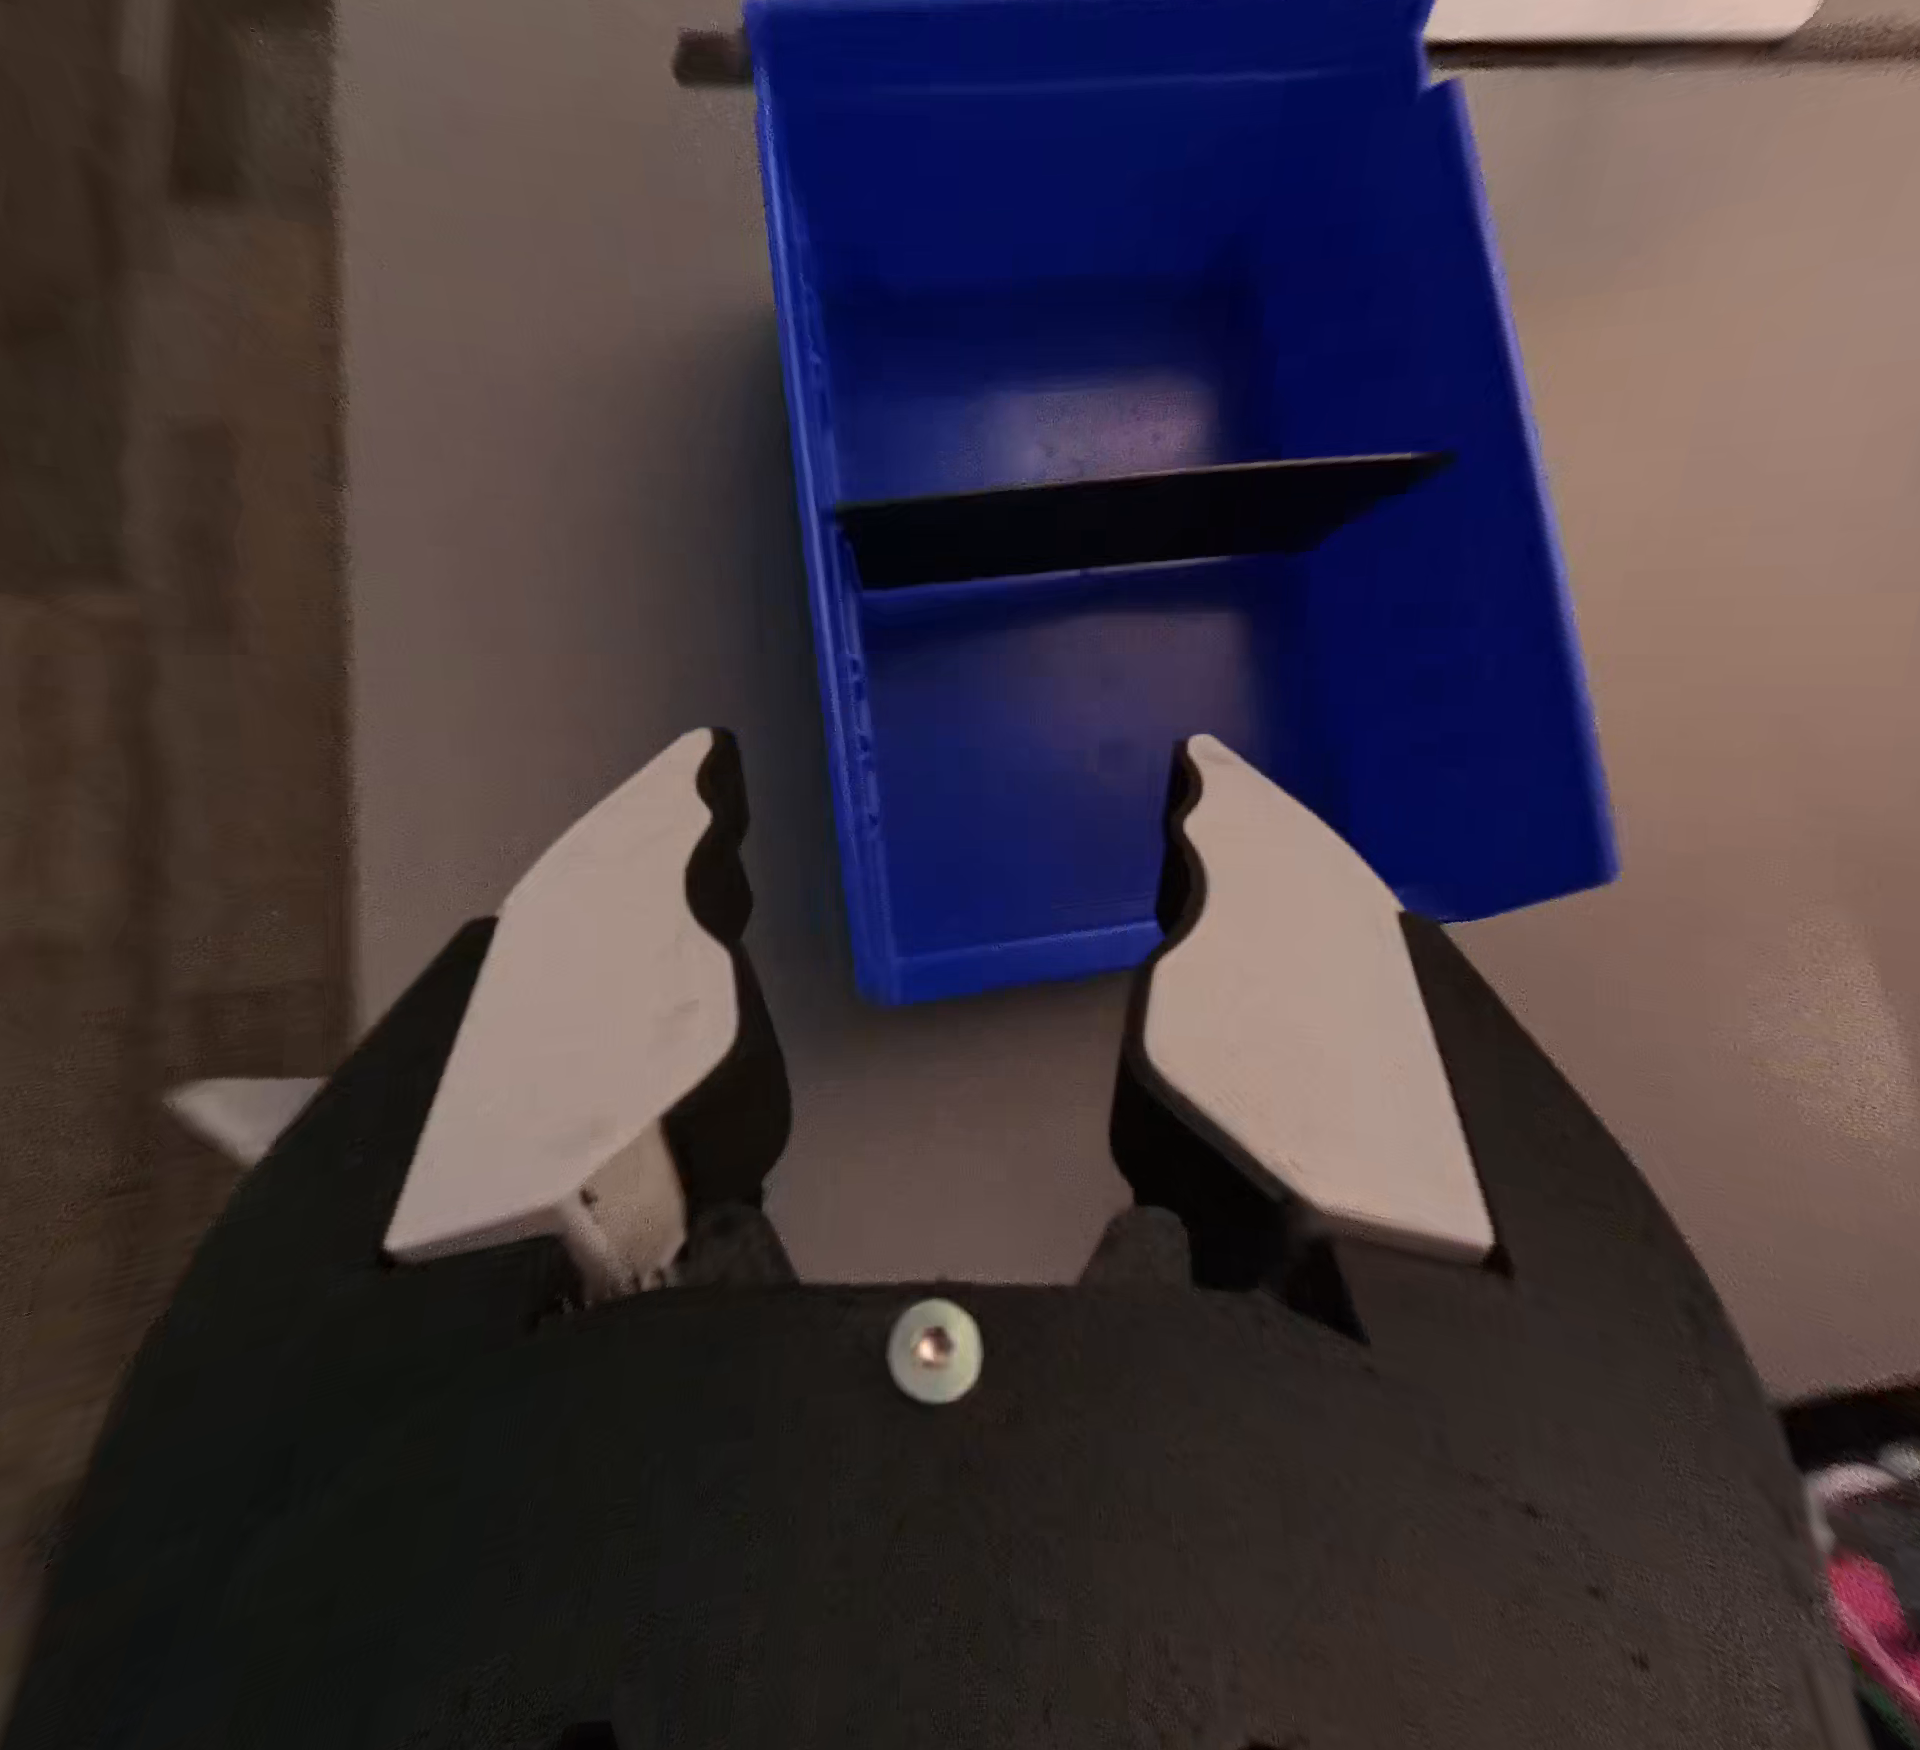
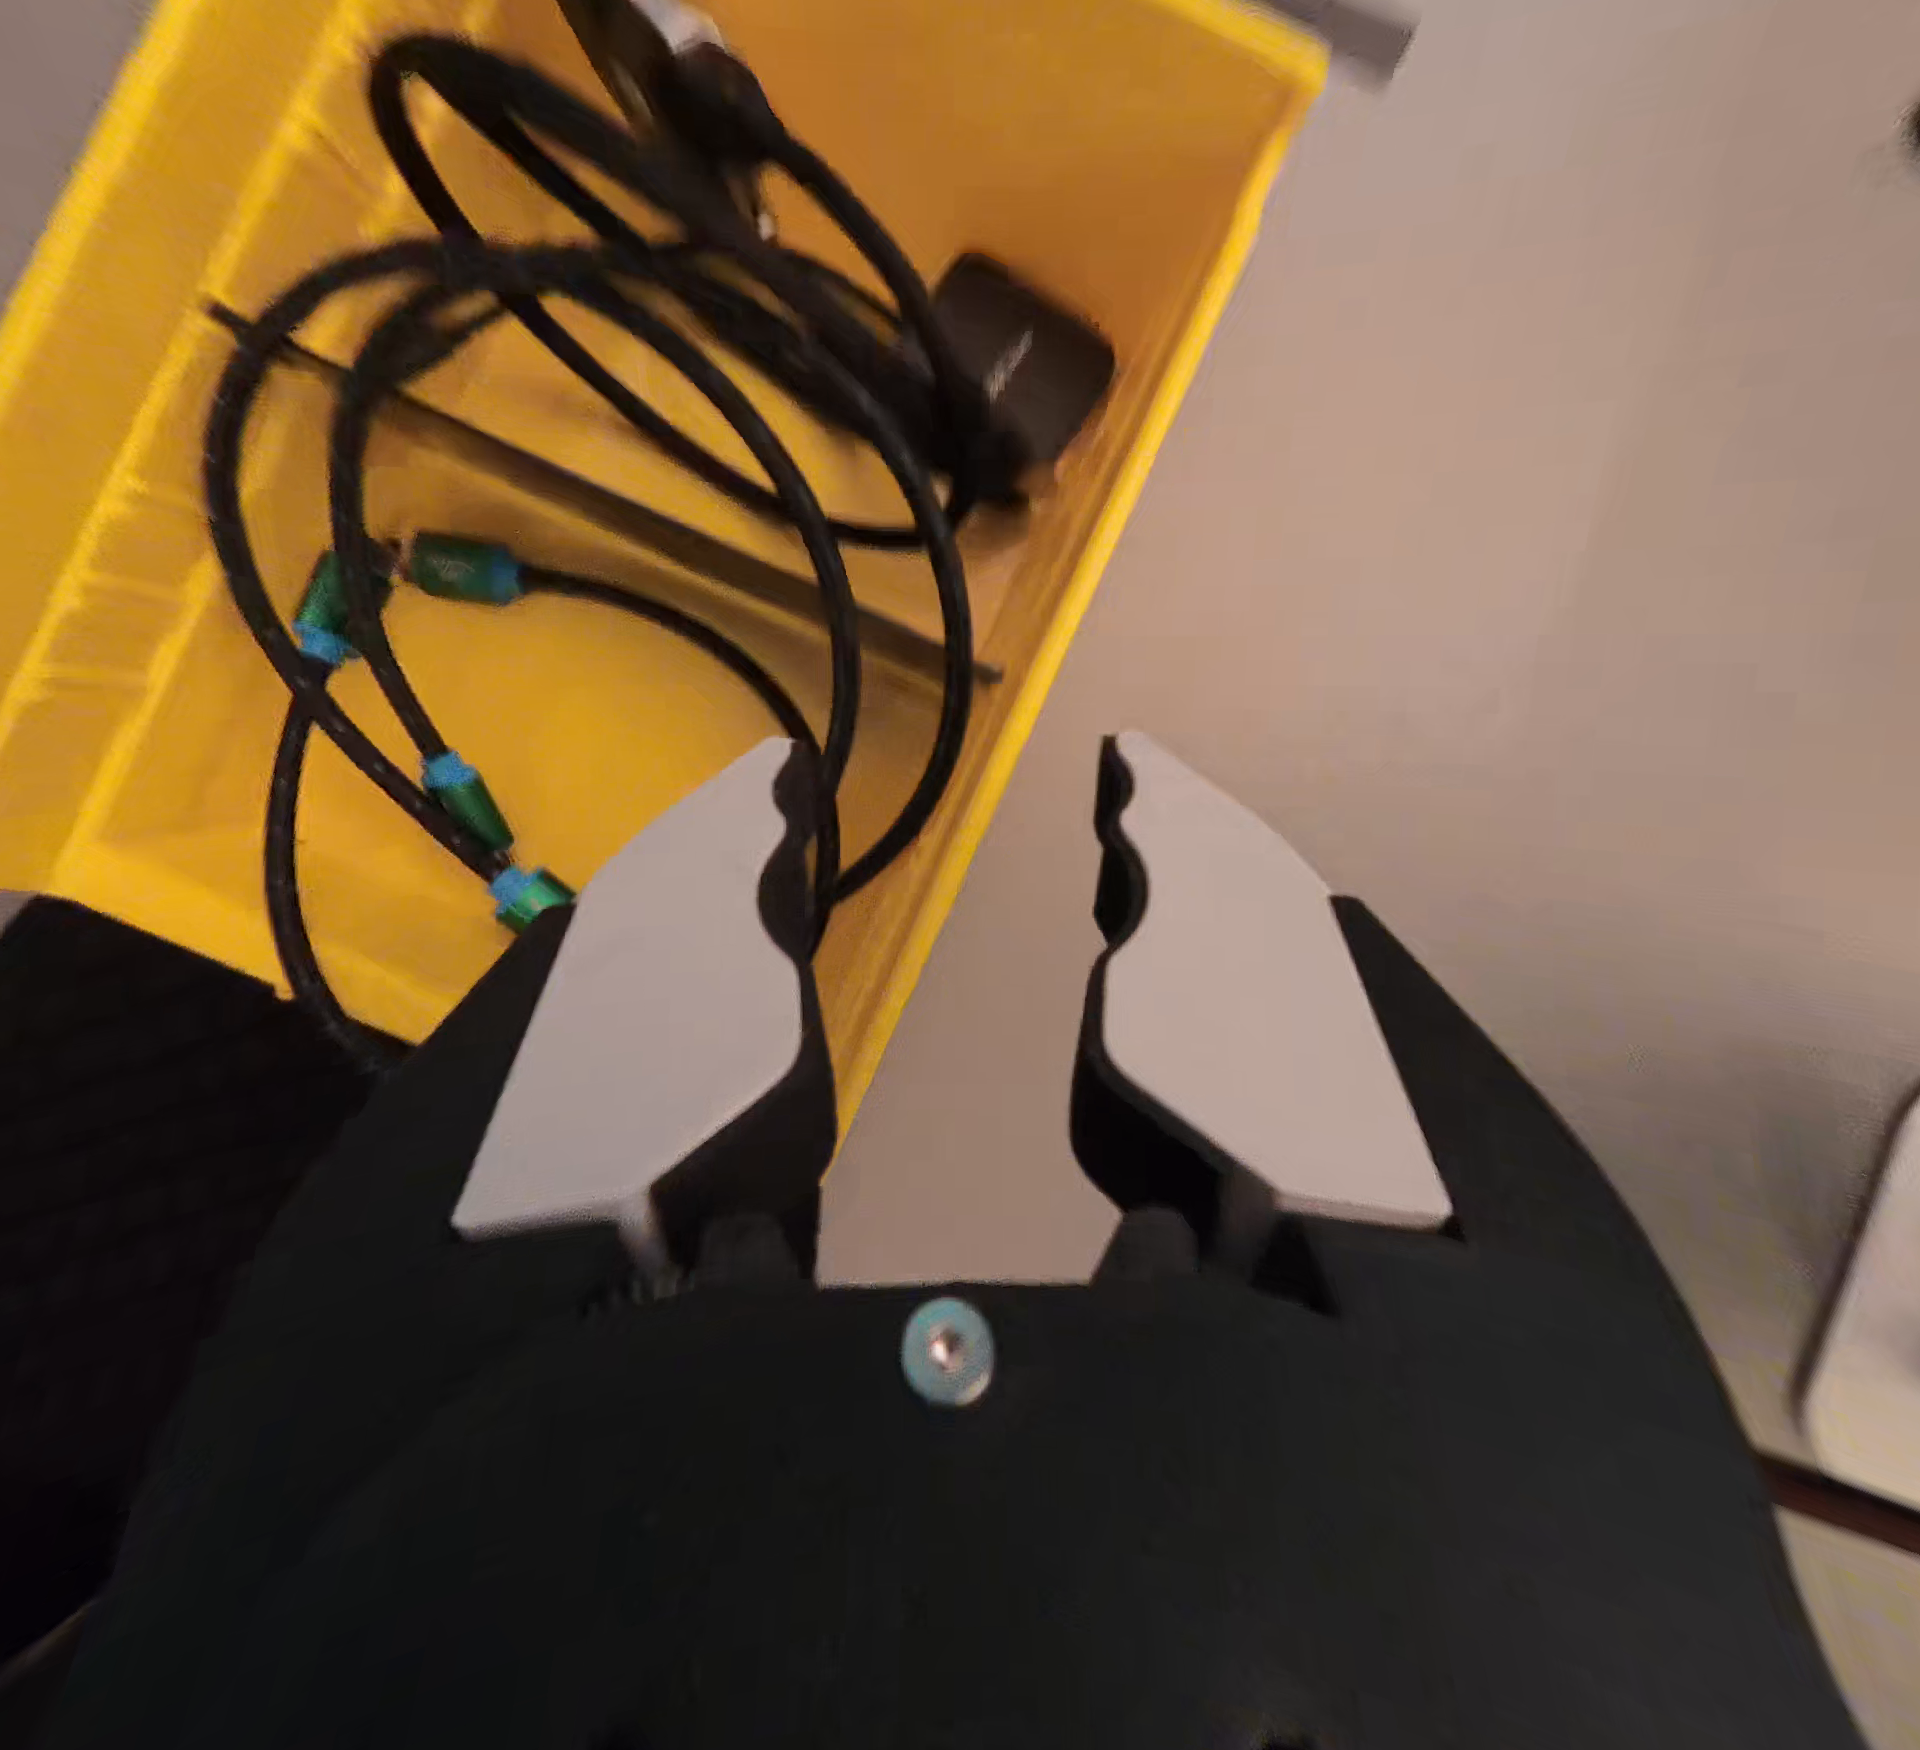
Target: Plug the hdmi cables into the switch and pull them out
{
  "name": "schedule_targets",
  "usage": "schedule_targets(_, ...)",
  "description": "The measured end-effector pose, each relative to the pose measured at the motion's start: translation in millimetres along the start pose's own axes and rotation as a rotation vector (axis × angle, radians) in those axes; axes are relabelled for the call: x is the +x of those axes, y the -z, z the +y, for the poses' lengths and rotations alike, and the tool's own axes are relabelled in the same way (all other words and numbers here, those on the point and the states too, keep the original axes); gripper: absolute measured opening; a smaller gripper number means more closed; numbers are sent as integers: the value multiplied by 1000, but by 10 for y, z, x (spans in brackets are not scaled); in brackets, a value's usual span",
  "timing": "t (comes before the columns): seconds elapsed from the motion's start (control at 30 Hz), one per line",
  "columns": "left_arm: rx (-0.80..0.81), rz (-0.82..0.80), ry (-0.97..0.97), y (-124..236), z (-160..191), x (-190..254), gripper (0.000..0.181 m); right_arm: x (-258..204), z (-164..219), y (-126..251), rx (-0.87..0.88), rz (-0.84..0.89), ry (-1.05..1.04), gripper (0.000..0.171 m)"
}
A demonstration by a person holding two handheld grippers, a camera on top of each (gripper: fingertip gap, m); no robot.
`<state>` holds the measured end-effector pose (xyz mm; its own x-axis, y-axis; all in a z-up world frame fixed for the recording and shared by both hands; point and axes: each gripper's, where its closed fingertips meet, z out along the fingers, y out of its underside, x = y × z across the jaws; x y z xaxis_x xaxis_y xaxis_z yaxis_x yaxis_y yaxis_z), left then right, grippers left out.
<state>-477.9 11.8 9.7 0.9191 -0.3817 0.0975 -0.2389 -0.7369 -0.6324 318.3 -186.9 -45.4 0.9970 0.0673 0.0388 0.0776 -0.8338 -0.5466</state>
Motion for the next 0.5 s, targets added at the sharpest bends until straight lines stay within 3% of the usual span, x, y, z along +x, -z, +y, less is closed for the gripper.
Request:
schedule_targets(0.03,2,78,54,-62,11,-49,78,29,145,-57,-28,13,-33,54)
schedule_targets(0.13,6,133,153,-225,73,-296,75,90,495,-196,-152,80,-83,58)
schedule_targets(0.23,-82,143,182,-358,263,-381,77,-22,678,-325,-263,2,-203,37)
schedule_targets(0.3,-127,155,173,-434,331,-371,78,-190,714,-404,-314,-127,-272,10)
schedule_targets(0.4,-226,187,154,-582,459,-307,75,-198,749,-454,-369,-126,-323,8)
schedule_targets(0.47,-296,215,139,-695,538,-254,63,-186,758,-453,-390,-64,-279,7)
schedule_targets(0.5,-318,231,134,-751,550,-236,47,-188,761,-453,-403,-29,-264,7)
